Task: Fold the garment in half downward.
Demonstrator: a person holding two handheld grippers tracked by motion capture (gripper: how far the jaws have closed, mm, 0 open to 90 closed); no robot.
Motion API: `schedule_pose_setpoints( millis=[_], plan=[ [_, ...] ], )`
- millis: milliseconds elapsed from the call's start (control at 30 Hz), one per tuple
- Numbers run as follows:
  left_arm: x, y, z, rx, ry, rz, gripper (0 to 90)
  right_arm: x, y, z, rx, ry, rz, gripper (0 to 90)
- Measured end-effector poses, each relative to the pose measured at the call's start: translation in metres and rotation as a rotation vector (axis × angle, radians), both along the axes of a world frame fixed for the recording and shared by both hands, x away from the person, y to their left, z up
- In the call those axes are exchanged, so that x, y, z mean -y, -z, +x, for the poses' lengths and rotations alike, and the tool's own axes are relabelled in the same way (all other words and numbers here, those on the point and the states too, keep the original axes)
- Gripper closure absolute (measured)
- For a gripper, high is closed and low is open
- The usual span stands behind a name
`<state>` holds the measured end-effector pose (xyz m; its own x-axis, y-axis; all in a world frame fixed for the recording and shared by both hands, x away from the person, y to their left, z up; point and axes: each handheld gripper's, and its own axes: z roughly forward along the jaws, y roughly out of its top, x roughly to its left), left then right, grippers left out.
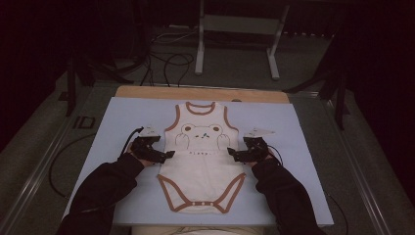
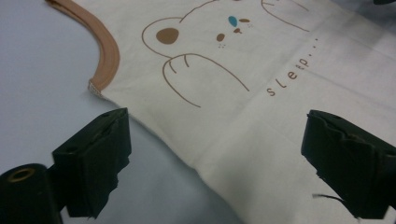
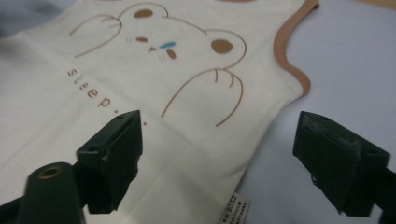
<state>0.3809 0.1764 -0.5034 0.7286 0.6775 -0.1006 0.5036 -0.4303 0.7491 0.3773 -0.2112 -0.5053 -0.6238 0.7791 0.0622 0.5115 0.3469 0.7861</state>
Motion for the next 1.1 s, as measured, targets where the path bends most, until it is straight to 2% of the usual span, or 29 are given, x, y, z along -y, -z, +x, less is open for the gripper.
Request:
schedule_pose_setpoints(
  millis=[67, 133, 167, 333, 500, 600, 633, 800, 833, 867, 967, 1100],
  plan=[
    [-0.001, 0.003, 0.003, -0.023, -0.016, 0.007, 14.3, -0.001, 0.003, 0.002, -0.017, 0.016, -0.018, 21.2],
    [-0.001, 0.004, 0.004, -0.035, -0.007, 0.002, 17.6, -0.001, 0.005, 0.002, -0.029, 0.021, -0.024, 23.9],
    [-0.001, 0.005, 0.004, -0.039, -0.008, 0.021, 17.8, -0.002, 0.006, 0.003, -0.034, 0.022, -0.029, 25.3],
    [0.002, 0.009, 0.006, -0.062, -0.018, 0.046, 18.8, -0.004, 0.008, 0.004, -0.048, 0.023, -0.04, 31.0],
    [0.007, 0.013, 0.007, -0.078, -0.023, 0.077, 23.8, -0.006, 0.012, 0.007, -0.067, 0.02, -0.045, 36.8],
    [0.008, 0.014, 0.008, -0.087, -0.039, 0.087, 26.9, -0.007, 0.013, 0.007, -0.071, 0.014, -0.065, 41.3],
    [0.009, 0.016, 0.009, -0.091, -0.05, 0.091, 29.4, -0.008, 0.014, 0.008, -0.074, 0.029, -0.074, 43.9],
    [0.01, 0.015, 0.01, -0.078, -0.061, 0.107, 36.8, -0.008, 0.015, 0.01, -0.086, 0.037, -0.086, 47.8],
    [0.01, 0.015, 0.01, -0.076, -0.066, 0.112, 40.3, -0.008, 0.016, 0.011, -0.092, 0.041, -0.101, 52.5],
    [0.01, 0.015, 0.01, -0.076, -0.072, 0.115, 42.6, -0.009, 0.016, 0.011, -0.093, 0.041, -0.104, 53.2],
    [0.012, 0.015, 0.009, -0.067, -0.07, 0.13, 43.7, -0.01, 0.016, 0.011, -0.091, 0.035, -0.114, 57.3],
    [0.016, 0.015, 0.009, -0.065, -0.069, 0.126, 51.4, -0.012, 0.015, 0.01, -0.09, 0.012, -0.128, 66.5]
  ],
)
